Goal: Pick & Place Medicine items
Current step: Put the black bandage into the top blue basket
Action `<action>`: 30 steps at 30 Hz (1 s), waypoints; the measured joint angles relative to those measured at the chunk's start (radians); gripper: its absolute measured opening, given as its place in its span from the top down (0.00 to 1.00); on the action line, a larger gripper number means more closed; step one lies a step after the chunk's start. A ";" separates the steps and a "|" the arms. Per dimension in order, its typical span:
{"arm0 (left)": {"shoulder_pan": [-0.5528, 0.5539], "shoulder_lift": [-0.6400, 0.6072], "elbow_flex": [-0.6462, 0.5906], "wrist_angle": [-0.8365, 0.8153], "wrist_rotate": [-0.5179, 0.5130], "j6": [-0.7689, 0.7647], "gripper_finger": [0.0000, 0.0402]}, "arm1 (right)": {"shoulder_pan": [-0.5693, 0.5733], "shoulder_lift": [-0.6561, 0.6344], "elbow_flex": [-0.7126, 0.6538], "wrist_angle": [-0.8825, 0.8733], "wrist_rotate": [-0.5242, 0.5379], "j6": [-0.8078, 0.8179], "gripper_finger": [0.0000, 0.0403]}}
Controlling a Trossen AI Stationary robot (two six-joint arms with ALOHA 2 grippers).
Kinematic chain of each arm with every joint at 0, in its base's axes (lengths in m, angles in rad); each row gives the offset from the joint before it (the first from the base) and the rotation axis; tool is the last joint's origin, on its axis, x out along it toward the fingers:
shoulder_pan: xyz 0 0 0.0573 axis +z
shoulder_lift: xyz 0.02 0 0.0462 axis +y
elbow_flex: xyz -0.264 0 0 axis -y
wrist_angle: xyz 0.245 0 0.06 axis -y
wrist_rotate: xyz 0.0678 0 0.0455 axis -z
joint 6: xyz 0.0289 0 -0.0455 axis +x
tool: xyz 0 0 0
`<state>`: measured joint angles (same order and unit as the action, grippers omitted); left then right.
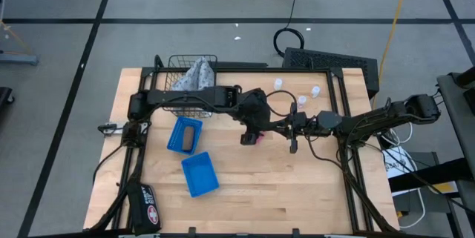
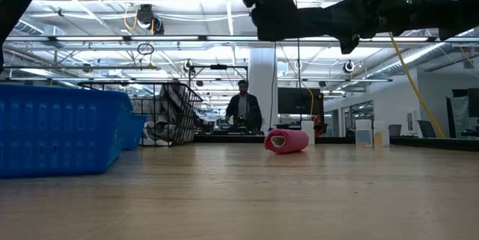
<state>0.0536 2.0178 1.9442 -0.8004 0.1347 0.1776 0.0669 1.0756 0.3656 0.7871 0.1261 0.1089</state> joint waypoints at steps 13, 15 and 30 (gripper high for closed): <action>0.009 -0.003 0.000 0.025 0.049 -0.039 0.52 | 0.000 0.000 0.000 -0.007 0.000 0.002 0.91; 0.011 -0.003 0.000 0.029 0.049 -0.052 0.58 | 0.000 0.000 0.000 -0.007 0.000 0.002 0.91; 0.013 -0.164 -0.125 0.080 -0.048 -0.188 0.88 | 0.000 -0.170 -0.031 -0.067 0.000 0.008 0.50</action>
<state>0.0669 1.8535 1.8193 -0.7206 0.0871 -0.0099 0.0673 0.9056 0.3344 0.7205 0.1265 0.1169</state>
